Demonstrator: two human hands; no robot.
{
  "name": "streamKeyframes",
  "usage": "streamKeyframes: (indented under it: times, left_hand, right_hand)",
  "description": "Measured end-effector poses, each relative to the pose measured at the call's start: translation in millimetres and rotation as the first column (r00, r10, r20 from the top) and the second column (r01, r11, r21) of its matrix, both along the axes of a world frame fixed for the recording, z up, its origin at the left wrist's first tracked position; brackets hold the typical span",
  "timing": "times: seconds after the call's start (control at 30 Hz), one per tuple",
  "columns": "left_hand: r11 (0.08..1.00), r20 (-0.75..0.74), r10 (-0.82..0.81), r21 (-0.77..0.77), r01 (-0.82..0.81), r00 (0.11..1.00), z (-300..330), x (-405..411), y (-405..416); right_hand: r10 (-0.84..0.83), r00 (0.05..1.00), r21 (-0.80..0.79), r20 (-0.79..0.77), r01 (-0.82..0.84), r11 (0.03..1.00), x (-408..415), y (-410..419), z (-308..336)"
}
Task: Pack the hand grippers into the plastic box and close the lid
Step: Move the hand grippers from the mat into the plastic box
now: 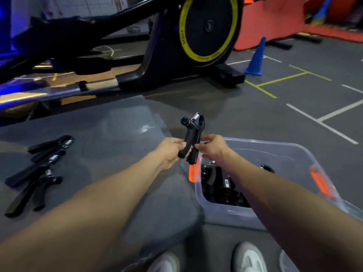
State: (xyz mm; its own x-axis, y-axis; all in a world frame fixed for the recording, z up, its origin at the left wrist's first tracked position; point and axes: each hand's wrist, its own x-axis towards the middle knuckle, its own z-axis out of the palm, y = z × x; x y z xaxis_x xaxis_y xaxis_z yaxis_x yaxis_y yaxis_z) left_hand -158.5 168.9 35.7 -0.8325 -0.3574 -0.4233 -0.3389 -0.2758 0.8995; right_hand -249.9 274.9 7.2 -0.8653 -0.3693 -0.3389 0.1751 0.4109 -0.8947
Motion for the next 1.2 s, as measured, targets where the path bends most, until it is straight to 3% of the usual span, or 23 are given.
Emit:
streamKeyframes:
  times: [0.17,0.33,0.4,0.43,0.47,0.53,0.6,0.77,1.0,1.2]
  left_hand:
    - [0.994,0.012,-0.093,0.058,0.092,0.996,-7,-26,36]
    - [0.978,0.024,-0.205,0.054,0.204,0.978,-20,-53,74]
    - [0.959,0.082,-0.267,-0.071,0.273,0.960,-28,-63,84]
    - [0.923,0.133,-0.298,-0.213,0.321,0.945,-33,-68,86]
    - [0.842,0.199,-0.316,-0.393,0.371,0.928,-39,-72,86]
    - [0.576,0.328,-0.306,-0.683,0.448,0.894,-49,-78,82]
    - [0.359,0.382,-0.302,-0.804,0.475,0.874,-56,-80,79]
    - [0.151,0.377,-0.295,-0.889,0.432,0.878,-68,-83,71]
    - [0.090,0.438,-0.226,-0.880,0.466,0.870,-82,-84,66]
    - [0.111,0.464,-0.202,-0.864,0.491,0.863,-85,-85,65]
  right_hand:
    - [-0.056,0.989,-0.161,0.134,0.078,0.984,-13,50,1]
    - [-0.089,0.989,-0.079,0.117,0.098,0.992,-31,87,0]
    - [-0.117,0.989,0.009,0.086,0.117,0.993,-41,98,-4]
    - [-0.127,0.990,0.062,0.065,0.123,0.991,-46,103,-7]
    - [-0.134,0.990,0.115,0.049,0.128,0.985,-50,108,-11]
    - [-0.143,0.989,0.193,0.048,0.131,0.972,-57,119,-21]
    - [-0.145,0.988,0.277,0.054,0.125,0.953,-63,129,-35]
    - [-0.126,0.991,0.473,0.033,0.096,0.876,-71,145,-63]
    - [-0.095,0.995,0.605,0.029,0.059,0.794,-74,154,-84]
    - [-0.106,0.993,0.622,0.042,0.057,0.781,-77,156,-92]
